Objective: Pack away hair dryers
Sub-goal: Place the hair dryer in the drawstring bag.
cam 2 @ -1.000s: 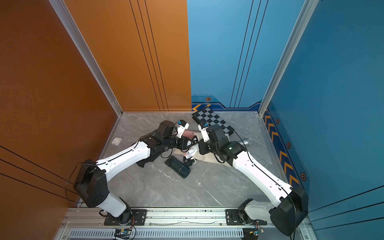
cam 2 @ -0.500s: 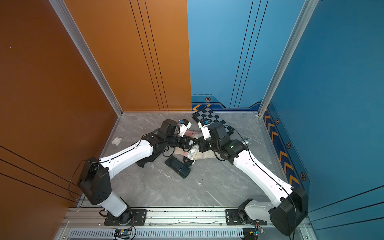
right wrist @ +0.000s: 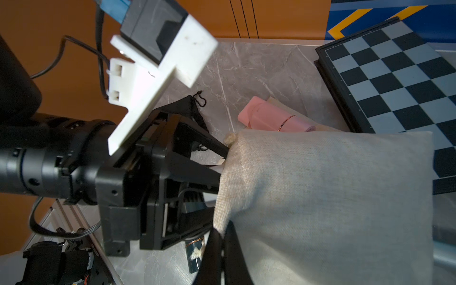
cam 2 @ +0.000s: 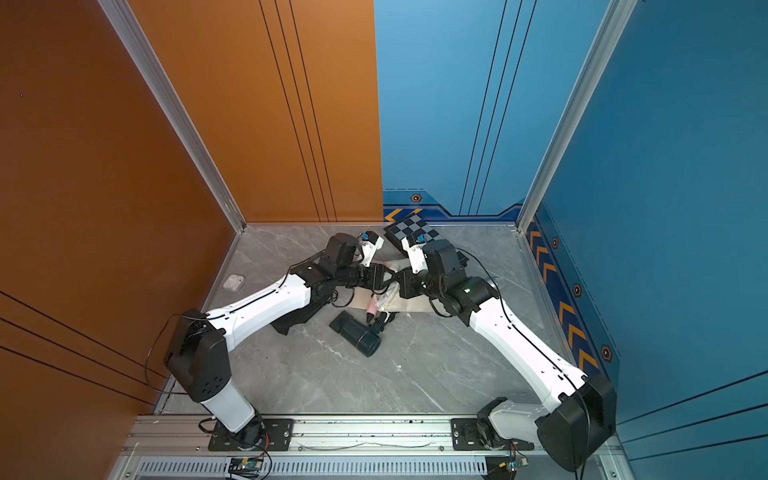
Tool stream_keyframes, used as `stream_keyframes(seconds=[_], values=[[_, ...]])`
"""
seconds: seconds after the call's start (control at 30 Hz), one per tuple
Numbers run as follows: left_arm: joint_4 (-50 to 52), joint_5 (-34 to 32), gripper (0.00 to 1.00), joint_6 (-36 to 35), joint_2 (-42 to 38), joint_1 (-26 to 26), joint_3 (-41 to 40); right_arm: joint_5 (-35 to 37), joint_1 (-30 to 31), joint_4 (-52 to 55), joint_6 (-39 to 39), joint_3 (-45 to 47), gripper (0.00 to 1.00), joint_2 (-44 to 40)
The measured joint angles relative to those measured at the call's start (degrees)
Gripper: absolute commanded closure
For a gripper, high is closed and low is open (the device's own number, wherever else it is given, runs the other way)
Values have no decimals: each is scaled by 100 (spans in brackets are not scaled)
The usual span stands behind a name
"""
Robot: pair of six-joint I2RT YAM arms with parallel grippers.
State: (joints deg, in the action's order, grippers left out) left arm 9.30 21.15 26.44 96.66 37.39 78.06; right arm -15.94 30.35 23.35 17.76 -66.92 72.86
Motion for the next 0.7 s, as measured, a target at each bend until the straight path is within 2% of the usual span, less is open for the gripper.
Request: stream_keyframes(seconds=[0.07, 0.13, 0.4, 0.7], values=[[-76, 0, 26, 15, 0, 9, 103, -26, -70, 4, 42, 0, 100, 0], [-83, -33, 22, 4, -13, 9, 223, -37, -166, 4, 81, 0, 100, -11], [-15, -13, 22, -153, -726, -81, 254, -48, -476, 35, 166, -111, 100, -44], [289, -66, 21, -153, -1982, -1016, -216, -350, -544, 179, 219, -1082, 100, 216]])
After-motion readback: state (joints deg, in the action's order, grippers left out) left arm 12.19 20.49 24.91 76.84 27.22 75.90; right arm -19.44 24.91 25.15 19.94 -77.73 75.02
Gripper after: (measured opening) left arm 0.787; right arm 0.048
